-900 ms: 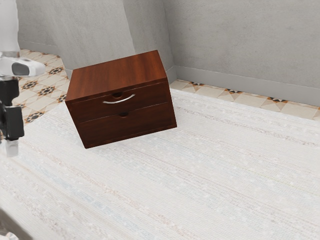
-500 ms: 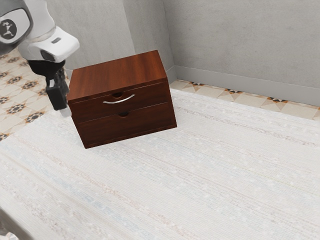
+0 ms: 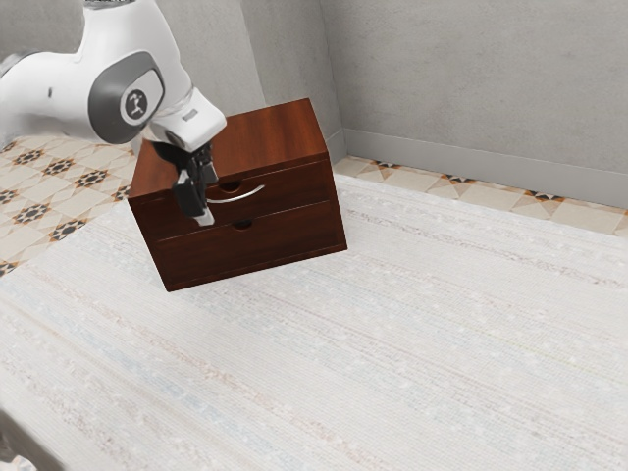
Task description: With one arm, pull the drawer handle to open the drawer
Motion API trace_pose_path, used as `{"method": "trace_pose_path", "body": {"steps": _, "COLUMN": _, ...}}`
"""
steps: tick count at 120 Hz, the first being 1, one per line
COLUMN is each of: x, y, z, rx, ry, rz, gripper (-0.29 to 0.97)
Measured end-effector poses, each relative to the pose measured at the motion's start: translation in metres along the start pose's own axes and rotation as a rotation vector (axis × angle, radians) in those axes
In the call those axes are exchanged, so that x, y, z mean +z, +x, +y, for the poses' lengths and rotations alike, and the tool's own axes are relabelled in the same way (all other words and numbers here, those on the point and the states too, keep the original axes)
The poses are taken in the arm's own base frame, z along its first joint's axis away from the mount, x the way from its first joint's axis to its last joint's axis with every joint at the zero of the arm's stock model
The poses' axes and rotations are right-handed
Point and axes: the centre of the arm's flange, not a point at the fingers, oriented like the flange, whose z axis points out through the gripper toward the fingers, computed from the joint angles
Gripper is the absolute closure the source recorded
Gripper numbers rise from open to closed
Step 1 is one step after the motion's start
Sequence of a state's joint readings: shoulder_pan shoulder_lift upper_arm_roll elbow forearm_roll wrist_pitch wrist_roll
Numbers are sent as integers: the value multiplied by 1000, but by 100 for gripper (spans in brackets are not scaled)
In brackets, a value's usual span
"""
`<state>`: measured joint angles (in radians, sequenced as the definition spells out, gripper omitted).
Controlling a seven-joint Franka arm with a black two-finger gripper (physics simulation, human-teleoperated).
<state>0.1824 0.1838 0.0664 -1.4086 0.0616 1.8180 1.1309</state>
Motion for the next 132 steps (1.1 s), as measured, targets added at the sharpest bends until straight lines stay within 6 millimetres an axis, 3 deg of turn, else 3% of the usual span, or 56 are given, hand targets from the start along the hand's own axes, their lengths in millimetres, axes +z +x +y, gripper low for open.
{"method": "trace_pose_path", "body": {"steps": 28, "x": 33, "y": 22, "z": -29, "rx": -17, "ry": -1, "rz": 32, "gripper": 0}}
{"method": "trace_pose_path", "body": {"steps": 51, "x": 30, "y": -9, "z": -30, "rx": -59, "ry": 2, "rz": -3, "gripper": 1}}
{"method": "trace_pose_path", "body": {"steps": 60, "x": 29, "y": 3, "z": -19, "rx": -4, "ry": 39, "rz": -79, "gripper": 1}}
{"method": "trace_pose_path", "body": {"steps": 71, "x": 32, "y": 6, "z": -20, "rx": 26, "ry": 85, "rz": -142, "gripper": 1}}
{"method": "trace_pose_path", "body": {"steps": 86, "x": 47, "y": -7, "z": -34, "rx": -3, "ry": 100, "rz": -158, "gripper": 2}}
{"method": "trace_pose_path", "body": {"steps": 98, "x": 50, "y": -2, "z": -35, "rx": -3, "ry": 119, "rz": -148, "gripper": 13}}
{"method": "trace_pose_path", "body": {"steps": 116, "x": 11, "y": 6, "z": -27, "rx": -4, "ry": 173, "rz": -91, "gripper": 39}}
{"method": "trace_pose_path", "body": {"steps": 132, "x": 27, "y": 14, "z": -27, "rx": -19, "ry": 149, "rz": -71, "gripper": 52}}
